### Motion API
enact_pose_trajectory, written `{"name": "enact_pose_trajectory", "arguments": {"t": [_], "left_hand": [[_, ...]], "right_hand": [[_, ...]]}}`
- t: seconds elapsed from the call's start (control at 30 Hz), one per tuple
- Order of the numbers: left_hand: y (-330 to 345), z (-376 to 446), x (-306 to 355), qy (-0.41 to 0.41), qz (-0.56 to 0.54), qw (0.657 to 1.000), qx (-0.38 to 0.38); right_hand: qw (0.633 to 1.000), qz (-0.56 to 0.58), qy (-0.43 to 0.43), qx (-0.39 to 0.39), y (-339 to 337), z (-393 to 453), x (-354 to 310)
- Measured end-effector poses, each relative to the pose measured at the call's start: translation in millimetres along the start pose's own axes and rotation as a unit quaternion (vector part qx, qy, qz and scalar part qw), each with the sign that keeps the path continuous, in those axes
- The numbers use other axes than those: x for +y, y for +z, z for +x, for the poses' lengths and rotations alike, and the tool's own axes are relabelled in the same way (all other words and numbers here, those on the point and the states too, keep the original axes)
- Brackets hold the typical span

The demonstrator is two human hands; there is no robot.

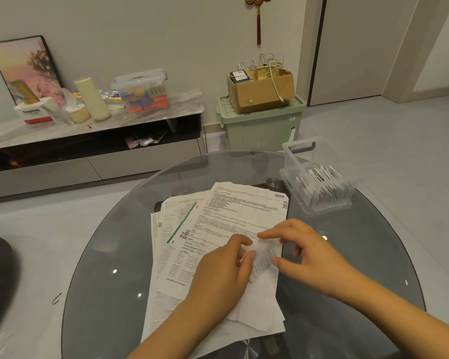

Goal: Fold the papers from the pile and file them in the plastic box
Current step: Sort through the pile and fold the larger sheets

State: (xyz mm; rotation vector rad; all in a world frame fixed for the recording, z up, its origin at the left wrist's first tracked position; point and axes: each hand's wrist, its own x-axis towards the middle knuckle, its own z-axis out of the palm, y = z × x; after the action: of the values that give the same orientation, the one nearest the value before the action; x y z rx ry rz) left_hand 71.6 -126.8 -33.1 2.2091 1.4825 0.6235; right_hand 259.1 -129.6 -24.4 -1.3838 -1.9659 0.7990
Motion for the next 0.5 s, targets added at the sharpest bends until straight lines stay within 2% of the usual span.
{"name": "enact_pose_trajectory", "arguments": {"t": [0.1,0.27,0.43,0.5], "left_hand": [[1.8,2.2,-4.6,0.000,-0.020,1.000,-0.008],[3.5,3.5,-12.9,0.033,0.017,0.999,-0.039],[-4.7,4.9,-17.6,0.041,0.025,0.991,-0.125],[-6.3,3.2,-17.1,0.044,0.035,0.988,-0.143]], "right_hand": [[0.998,-0.067,-0.017,0.001,9.7,1.1,6.0],[0.982,-0.182,-0.040,-0.027,18.3,1.3,11.3],[0.968,-0.239,-0.071,-0.019,18.1,2.0,14.1],[0.963,-0.256,-0.073,-0.046,15.6,3.1,9.9]]}}
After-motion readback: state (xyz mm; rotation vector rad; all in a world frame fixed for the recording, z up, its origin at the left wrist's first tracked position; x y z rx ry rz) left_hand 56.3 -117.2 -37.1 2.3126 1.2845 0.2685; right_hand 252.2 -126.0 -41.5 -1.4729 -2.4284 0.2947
